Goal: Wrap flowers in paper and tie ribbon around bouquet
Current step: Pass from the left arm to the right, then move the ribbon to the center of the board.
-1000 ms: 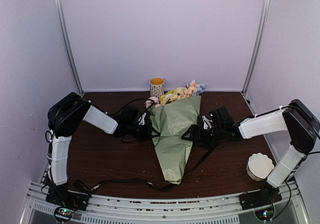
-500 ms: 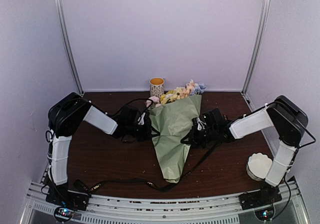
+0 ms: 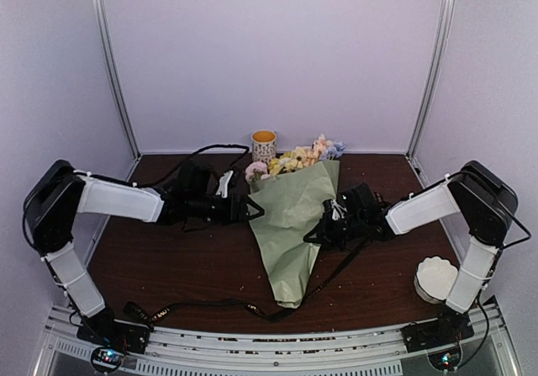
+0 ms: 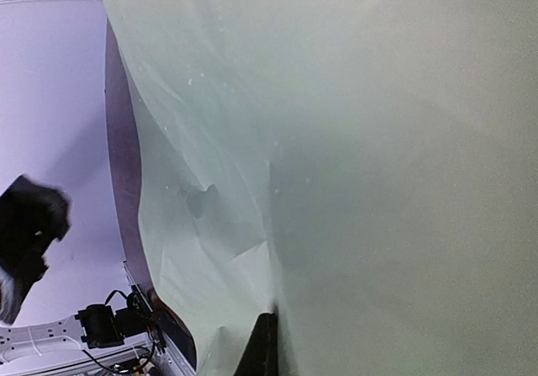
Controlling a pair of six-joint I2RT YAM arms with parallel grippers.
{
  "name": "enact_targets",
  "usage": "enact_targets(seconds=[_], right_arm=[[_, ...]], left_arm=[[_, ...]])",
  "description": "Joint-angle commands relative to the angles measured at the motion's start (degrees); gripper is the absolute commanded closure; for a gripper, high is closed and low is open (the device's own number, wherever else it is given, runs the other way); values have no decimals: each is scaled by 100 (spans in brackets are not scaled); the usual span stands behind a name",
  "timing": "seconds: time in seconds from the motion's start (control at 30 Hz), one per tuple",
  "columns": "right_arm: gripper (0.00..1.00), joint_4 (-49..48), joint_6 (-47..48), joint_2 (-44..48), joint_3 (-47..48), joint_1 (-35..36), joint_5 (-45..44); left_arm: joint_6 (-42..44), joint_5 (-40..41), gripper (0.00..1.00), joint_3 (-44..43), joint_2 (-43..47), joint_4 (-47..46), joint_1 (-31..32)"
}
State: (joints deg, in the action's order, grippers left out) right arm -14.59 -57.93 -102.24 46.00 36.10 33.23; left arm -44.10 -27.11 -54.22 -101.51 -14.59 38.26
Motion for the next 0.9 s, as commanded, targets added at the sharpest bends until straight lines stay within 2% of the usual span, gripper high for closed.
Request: enact_targets(seconds=[0.0, 0.07, 0.17, 0.4, 0.5, 0.63, 0.67, 0.7, 0.73, 0.8, 0.83, 0.87], right_arm=[[100, -18, 156, 178, -97, 25, 70], [100, 29, 189, 198, -87, 21, 65], [100, 176, 303, 258, -57, 27, -4], [100, 667, 593, 257, 157, 31, -31], [100, 798, 675, 265, 225, 29, -65], [100, 896, 688, 278, 267, 29, -78], [100, 915, 689, 287, 266, 29, -80], [100, 934, 680, 291, 274, 25, -81], [100, 947, 667, 298, 285, 24, -70], [100, 844, 560, 313, 296, 21, 68], [100, 766, 482, 330, 295, 20, 153], [100, 739, 428, 352, 313, 20, 200]], left_arm=[[2010, 856, 31, -99, 1097, 1935, 799], [2535, 771, 29, -76, 1317, 2571, 1165], [2544, 772, 30, 170, 1341, 3306, 1515], [3275, 2092, 27, -262, 683, 5570, 2427], [3704, 2369, 26, -339, 249, 5761, 2730], [3920, 2106, 30, -374, -225, 5461, 2774], [3938, 2149, 33, -383, -277, 5379, 2775], [3946, 2294, 39, -398, -311, 5335, 2775], [3950, 2505, 52, -435, -330, 5327, 2775], [3929, 2946, 86, -518, -317, 5261, 2719], [3910, 3076, 96, -520, -290, 5172, 2638], [3870, 3132, 100, -511, -256, 5040, 2527]])
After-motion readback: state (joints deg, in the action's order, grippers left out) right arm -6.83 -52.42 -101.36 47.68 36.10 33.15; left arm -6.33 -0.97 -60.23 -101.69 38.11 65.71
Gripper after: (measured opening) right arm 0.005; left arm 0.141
